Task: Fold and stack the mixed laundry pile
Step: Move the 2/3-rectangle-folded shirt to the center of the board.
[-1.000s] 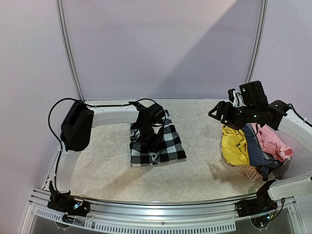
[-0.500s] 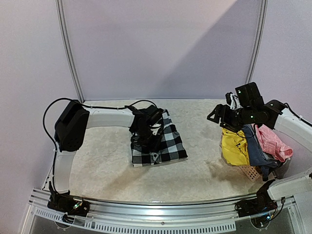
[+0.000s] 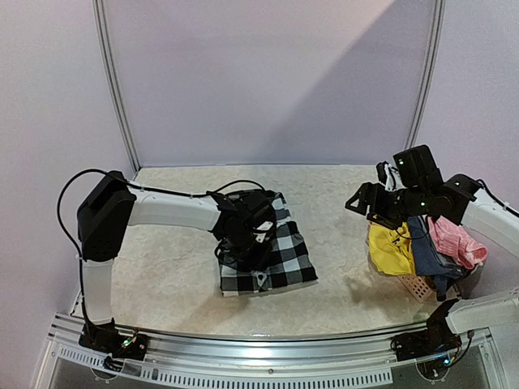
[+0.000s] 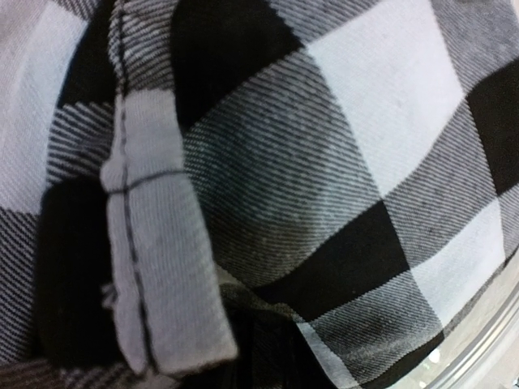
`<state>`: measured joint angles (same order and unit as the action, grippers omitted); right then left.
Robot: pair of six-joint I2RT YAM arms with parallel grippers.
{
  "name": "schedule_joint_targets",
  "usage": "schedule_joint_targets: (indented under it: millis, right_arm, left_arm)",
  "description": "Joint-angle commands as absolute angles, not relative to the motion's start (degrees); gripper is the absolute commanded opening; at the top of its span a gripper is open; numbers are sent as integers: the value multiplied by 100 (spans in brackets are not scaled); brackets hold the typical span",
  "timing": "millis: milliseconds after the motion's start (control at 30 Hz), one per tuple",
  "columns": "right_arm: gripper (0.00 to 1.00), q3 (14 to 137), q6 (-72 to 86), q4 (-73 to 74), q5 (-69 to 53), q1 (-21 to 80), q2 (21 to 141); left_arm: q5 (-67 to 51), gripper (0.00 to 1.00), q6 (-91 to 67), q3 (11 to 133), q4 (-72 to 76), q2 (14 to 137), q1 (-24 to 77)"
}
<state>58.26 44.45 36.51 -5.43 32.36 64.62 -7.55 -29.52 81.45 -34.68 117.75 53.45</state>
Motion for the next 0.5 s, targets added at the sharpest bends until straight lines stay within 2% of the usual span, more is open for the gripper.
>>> schedule_joint_targets:
  millis: [0,200,367,467]
  right_arm:
    - [79,5752,4620,3731,-376,3361,6220]
    - [79,5926,4627,3721,-266,3663,6276]
    - [79,6001,4563,3596,-176,4114,6476]
    - [79,6025,4499,3391,-207,4385,6658]
  left_arm:
    - [-486,19,-3006,8057,-4246,11580,5476]
    - [-115,25,-2805,8688,-4825,11275,5467]
    - [-18,38,-2751,9001,-5136,10936,5458]
    - [212,41,-2766,8961,-5242,10685,5458]
